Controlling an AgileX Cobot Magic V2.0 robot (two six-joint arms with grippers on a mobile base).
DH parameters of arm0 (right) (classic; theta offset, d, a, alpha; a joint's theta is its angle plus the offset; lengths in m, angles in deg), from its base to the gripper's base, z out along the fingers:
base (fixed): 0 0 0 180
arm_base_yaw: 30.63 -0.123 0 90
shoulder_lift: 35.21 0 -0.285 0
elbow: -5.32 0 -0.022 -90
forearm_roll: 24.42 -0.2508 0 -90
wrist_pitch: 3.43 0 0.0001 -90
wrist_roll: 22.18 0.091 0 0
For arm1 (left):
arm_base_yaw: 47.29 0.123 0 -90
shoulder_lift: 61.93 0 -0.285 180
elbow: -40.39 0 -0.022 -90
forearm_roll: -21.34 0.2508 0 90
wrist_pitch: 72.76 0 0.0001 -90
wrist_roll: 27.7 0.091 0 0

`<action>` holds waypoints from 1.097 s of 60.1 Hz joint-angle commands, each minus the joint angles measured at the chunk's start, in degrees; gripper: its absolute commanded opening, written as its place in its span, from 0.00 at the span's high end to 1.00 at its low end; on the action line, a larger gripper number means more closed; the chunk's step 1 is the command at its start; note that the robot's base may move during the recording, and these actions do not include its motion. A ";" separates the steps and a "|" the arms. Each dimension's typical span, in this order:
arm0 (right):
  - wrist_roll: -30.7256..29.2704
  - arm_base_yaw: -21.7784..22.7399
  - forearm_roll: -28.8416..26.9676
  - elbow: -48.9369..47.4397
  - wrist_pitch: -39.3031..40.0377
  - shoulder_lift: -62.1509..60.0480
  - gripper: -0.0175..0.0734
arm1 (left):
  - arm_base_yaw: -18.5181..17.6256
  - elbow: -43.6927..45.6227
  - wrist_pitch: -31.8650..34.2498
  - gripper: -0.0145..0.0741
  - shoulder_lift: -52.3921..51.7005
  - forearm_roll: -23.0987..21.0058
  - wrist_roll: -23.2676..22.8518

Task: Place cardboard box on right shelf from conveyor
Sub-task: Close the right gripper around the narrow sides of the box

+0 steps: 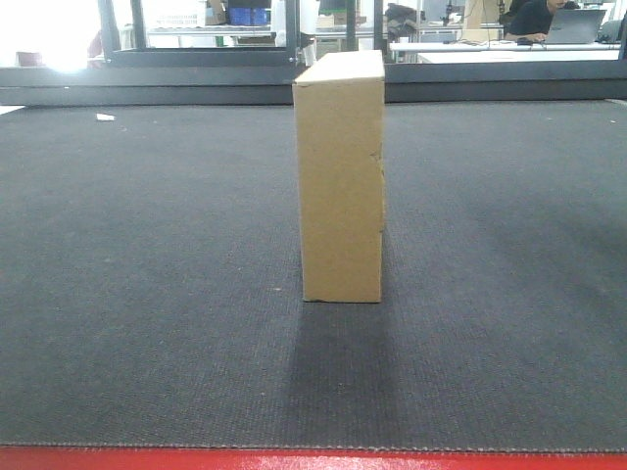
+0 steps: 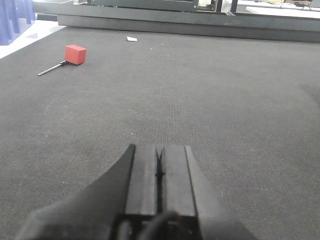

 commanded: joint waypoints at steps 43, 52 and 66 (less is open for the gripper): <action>32.41 -17.54 16.17 -48.89 -34.77 39.55 0.12 | 0.08 -0.48 4.95 0.97 -0.84 -0.34 0.02; 32.57 -17.70 16.73 -49.04 -36.06 40.27 0.13 | 0.08 -0.48 4.95 0.97 -0.84 -0.34 0.02; 33.76 -17.70 17.98 -49.04 -36.82 40.61 0.13 | 0.08 -0.48 4.95 0.97 -0.84 -0.34 0.02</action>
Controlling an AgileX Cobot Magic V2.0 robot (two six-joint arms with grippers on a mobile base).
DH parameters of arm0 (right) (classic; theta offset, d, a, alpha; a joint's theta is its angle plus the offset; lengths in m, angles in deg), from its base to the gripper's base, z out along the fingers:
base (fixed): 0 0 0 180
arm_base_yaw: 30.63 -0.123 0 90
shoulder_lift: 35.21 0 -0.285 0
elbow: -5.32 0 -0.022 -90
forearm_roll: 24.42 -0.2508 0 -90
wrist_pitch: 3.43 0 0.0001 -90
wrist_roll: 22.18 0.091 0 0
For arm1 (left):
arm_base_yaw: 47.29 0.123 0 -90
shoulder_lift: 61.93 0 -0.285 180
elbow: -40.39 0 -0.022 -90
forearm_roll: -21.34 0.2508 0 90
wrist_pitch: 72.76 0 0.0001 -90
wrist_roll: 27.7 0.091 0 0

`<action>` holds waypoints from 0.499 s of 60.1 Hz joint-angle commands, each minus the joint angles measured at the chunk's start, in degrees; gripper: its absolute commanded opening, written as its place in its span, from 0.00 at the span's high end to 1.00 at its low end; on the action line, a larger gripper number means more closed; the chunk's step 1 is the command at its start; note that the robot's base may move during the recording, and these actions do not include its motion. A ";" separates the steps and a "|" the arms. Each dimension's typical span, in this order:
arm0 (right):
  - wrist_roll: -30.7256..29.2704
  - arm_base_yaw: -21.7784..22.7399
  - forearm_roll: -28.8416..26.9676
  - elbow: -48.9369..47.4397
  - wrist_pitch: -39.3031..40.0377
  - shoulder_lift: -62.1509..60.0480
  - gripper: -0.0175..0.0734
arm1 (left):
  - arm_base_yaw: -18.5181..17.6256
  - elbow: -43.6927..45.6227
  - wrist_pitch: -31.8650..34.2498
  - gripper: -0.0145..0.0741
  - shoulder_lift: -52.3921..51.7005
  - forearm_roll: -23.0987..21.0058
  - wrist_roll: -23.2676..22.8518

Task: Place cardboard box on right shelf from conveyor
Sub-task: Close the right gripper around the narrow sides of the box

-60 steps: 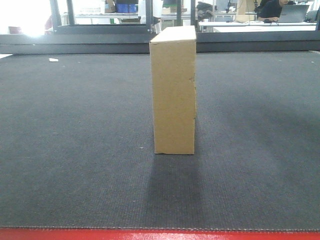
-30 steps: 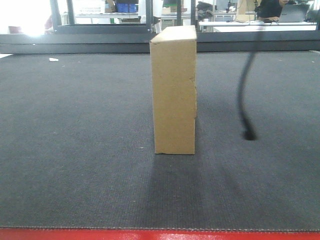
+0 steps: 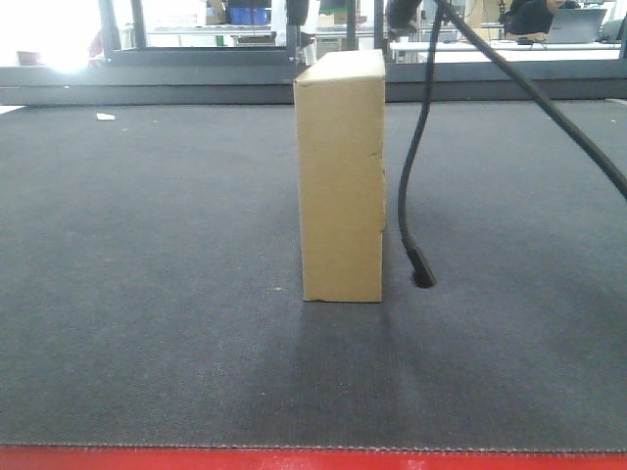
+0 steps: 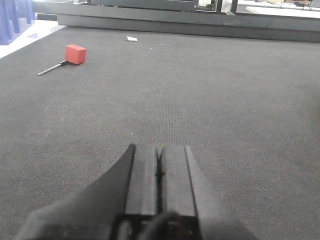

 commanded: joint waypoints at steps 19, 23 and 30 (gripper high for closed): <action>7.77 0.15 4.90 -2.17 2.36 -1.93 0.13 | 0.08 -0.48 4.95 0.97 -0.84 -0.34 0.02; 7.86 0.15 4.90 -2.17 2.69 -1.44 0.13 | 0.08 -0.48 4.95 0.97 -0.84 -0.34 0.02; 7.86 0.15 4.90 -2.17 2.82 -0.68 0.13 | 0.08 -0.48 4.95 0.97 -0.84 -0.34 0.02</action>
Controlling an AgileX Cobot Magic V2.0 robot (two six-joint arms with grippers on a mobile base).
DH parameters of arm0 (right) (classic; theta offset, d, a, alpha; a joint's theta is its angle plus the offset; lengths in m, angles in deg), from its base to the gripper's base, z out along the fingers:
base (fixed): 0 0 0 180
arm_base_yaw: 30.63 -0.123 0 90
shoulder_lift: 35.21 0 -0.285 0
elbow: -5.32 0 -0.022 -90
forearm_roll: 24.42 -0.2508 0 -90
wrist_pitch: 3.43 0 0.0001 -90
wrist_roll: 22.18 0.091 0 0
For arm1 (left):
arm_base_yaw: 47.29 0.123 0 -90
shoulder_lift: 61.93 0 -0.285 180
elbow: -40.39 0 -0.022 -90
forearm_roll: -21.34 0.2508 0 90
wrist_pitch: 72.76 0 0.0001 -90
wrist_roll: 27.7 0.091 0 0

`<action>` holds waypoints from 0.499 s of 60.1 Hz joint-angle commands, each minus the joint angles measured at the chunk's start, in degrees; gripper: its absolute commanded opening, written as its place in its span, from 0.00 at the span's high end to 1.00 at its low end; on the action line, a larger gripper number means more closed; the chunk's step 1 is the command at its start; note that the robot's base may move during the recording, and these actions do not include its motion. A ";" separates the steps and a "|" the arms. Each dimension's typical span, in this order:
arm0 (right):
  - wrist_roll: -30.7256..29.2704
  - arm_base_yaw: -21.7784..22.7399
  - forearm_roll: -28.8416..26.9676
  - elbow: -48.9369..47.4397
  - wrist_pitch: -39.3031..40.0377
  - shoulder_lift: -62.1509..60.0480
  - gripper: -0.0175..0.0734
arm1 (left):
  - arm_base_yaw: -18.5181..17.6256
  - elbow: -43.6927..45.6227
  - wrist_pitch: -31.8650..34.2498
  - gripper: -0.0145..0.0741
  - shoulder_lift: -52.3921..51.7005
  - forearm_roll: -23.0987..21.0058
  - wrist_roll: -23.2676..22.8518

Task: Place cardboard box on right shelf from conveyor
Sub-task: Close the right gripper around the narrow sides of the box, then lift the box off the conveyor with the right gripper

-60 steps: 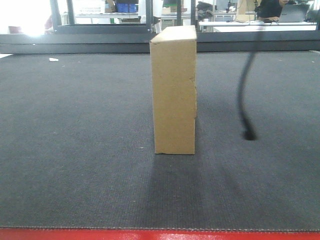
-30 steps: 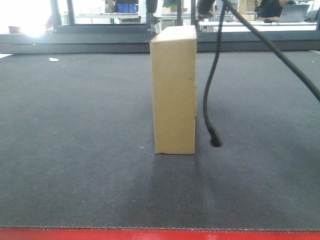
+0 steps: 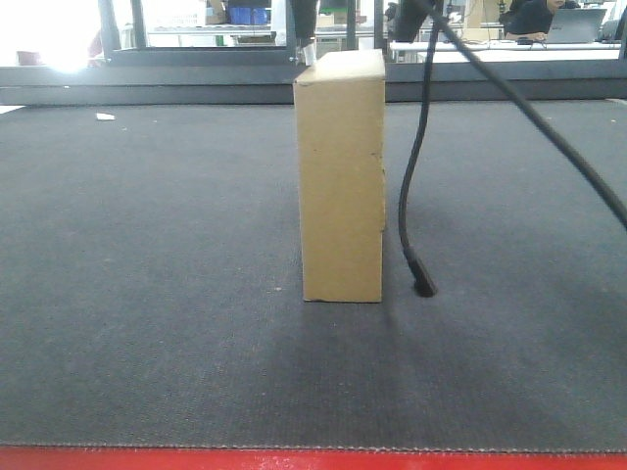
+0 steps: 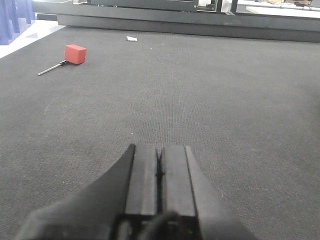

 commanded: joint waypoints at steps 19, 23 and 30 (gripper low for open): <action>0.22 0.15 2.75 -2.17 3.16 -0.56 0.13 | 0.08 -0.48 4.95 0.97 -0.84 -0.34 0.02; 0.22 0.15 2.75 -2.17 2.83 0.03 0.13 | 0.08 -0.48 4.95 0.97 -0.84 -0.34 0.02; 0.22 0.15 2.75 -2.17 2.63 0.82 0.13 | 0.08 -0.48 4.95 0.97 -0.84 -0.34 0.02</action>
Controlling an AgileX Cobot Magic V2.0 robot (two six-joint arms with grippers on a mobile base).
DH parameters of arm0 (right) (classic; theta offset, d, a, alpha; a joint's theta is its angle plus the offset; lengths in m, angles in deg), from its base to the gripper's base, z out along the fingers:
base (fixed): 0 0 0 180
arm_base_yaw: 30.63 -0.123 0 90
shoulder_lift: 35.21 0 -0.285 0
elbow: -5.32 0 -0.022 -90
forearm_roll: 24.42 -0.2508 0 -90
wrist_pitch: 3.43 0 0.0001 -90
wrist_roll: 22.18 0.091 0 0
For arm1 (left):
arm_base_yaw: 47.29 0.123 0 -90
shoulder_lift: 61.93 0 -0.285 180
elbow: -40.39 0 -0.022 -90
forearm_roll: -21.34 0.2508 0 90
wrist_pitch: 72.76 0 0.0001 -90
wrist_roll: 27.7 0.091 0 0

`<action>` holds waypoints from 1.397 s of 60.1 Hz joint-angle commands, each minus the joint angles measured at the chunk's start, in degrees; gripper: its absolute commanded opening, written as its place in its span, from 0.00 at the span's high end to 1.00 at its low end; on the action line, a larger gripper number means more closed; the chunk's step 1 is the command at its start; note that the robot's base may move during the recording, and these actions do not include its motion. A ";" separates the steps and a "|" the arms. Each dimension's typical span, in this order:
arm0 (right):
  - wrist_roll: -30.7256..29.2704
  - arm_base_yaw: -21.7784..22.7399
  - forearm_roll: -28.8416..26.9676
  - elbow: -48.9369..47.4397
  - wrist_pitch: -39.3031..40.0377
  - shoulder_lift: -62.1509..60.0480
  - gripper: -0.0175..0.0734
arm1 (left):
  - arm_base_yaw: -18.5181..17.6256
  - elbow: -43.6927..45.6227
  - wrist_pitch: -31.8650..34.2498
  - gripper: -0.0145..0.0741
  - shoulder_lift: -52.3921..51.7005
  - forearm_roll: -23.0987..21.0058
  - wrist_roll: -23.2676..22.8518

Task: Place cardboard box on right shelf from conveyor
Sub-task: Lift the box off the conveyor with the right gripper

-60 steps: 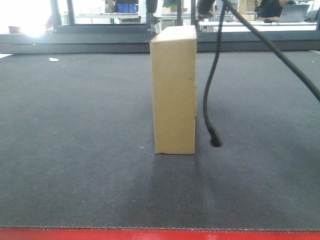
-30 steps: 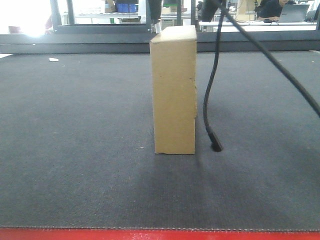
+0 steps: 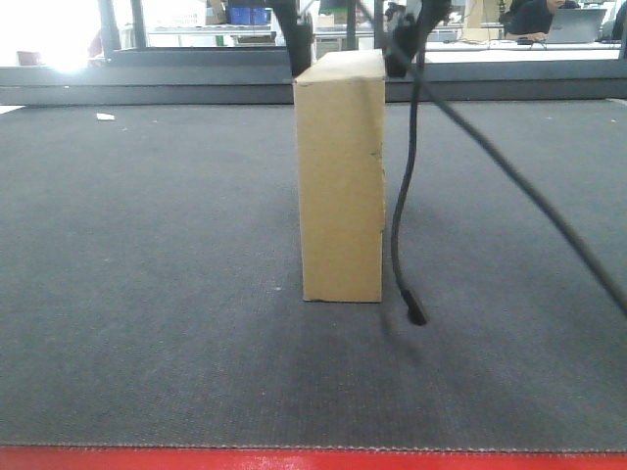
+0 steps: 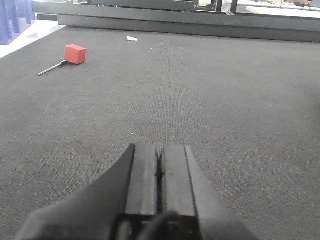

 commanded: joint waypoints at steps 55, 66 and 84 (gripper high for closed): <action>-22.42 12.30 -3.37 -1.42 -4.36 -11.63 0.68 | 0.08 -0.48 4.95 0.97 -0.84 -0.34 0.02; -32.49 19.09 -8.86 6.59 -2.41 -20.03 0.68 | 0.08 -0.48 4.95 0.97 -0.84 -0.34 0.02; -37.22 26.39 -14.28 34.58 12.50 -41.37 0.68 | 0.08 -0.48 4.95 0.97 -0.84 -0.34 0.02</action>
